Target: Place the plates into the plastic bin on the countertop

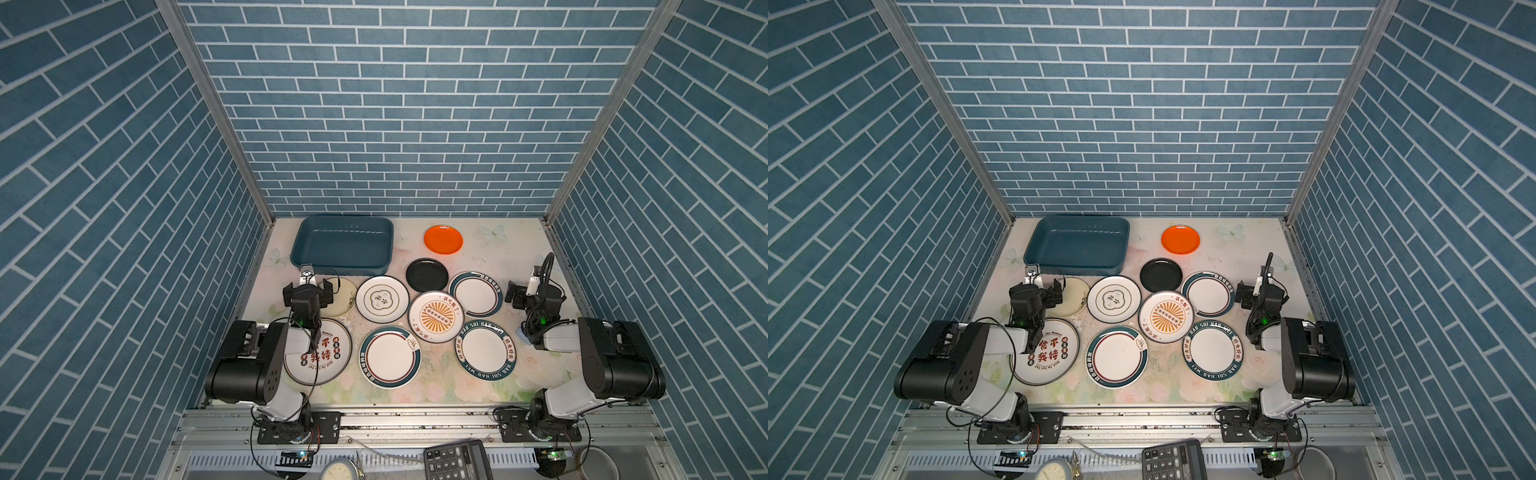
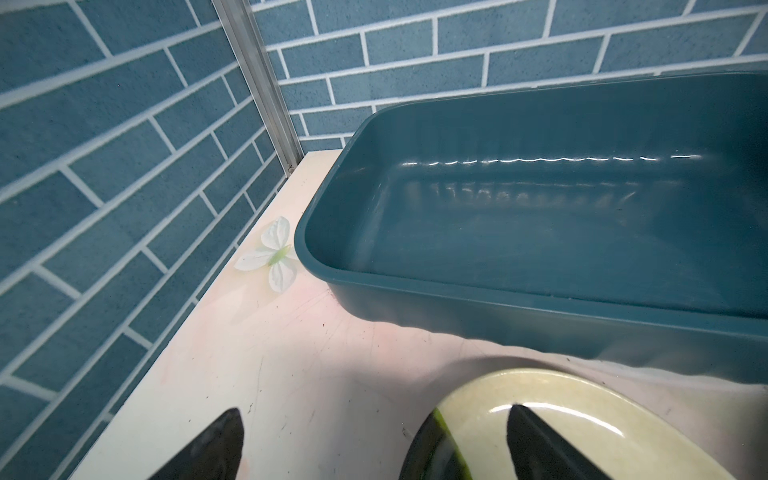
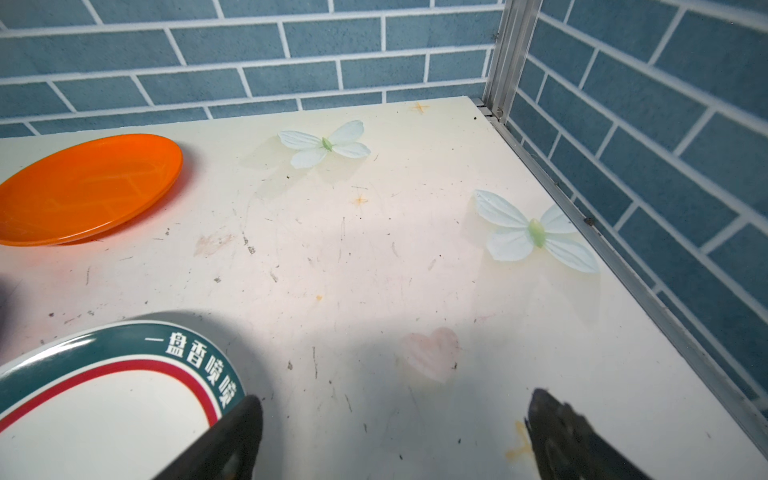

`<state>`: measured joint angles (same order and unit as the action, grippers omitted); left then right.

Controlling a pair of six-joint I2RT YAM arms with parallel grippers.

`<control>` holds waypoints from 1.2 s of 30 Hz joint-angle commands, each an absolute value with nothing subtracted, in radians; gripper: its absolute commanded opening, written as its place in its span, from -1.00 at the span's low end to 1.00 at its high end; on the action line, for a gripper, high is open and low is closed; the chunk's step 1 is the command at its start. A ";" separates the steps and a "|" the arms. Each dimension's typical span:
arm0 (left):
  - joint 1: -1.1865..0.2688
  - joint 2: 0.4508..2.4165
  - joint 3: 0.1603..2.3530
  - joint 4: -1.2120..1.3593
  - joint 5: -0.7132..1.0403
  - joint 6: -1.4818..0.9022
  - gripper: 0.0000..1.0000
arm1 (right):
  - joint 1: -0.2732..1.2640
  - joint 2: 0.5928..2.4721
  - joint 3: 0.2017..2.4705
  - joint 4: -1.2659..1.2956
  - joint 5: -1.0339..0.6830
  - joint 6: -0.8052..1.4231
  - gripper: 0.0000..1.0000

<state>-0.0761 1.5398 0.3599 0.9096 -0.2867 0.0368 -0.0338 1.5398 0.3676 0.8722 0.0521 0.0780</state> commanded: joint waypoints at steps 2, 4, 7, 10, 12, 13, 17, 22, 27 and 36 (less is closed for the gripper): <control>-0.089 1.492 0.384 0.849 -0.302 0.050 0.99 | -0.036 1.541 0.391 0.871 0.047 0.047 0.98; -0.109 1.462 0.381 0.829 -0.343 0.061 0.99 | -0.035 1.536 0.392 0.863 0.074 0.055 0.98; -0.144 1.395 0.380 0.770 -0.419 0.071 0.99 | -0.034 1.489 0.409 0.797 0.099 0.064 0.98; -0.158 1.329 0.394 0.683 -0.468 0.048 0.99 | -0.031 1.417 0.412 0.728 0.151 0.076 0.98; -0.163 1.300 0.391 0.660 -0.496 0.034 0.99 | -0.031 1.359 0.420 0.671 0.172 0.083 0.98; -0.172 1.280 0.392 0.644 -0.510 0.033 0.99 | -0.029 1.327 0.420 0.642 0.173 0.085 0.98; -0.264 1.160 0.441 0.442 -0.597 0.035 0.99 | -0.029 1.201 0.423 0.557 0.145 0.178 0.98; -0.379 1.034 0.580 -0.061 -0.769 -0.188 0.99 | -0.029 1.108 0.439 0.449 0.027 0.317 0.98; -0.439 0.934 0.650 -0.422 -0.744 -0.435 0.99 | -0.029 1.044 0.422 0.377 -0.037 0.464 0.98; -0.460 0.693 0.631 -0.749 -0.671 -0.661 0.99 | -0.026 0.974 0.482 0.103 -0.191 0.606 0.98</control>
<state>-0.4549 0.7532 0.6395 -0.5591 -0.6796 -0.5388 -0.0315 1.0031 0.4362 0.2279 -0.1043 0.5133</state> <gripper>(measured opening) 0.995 0.989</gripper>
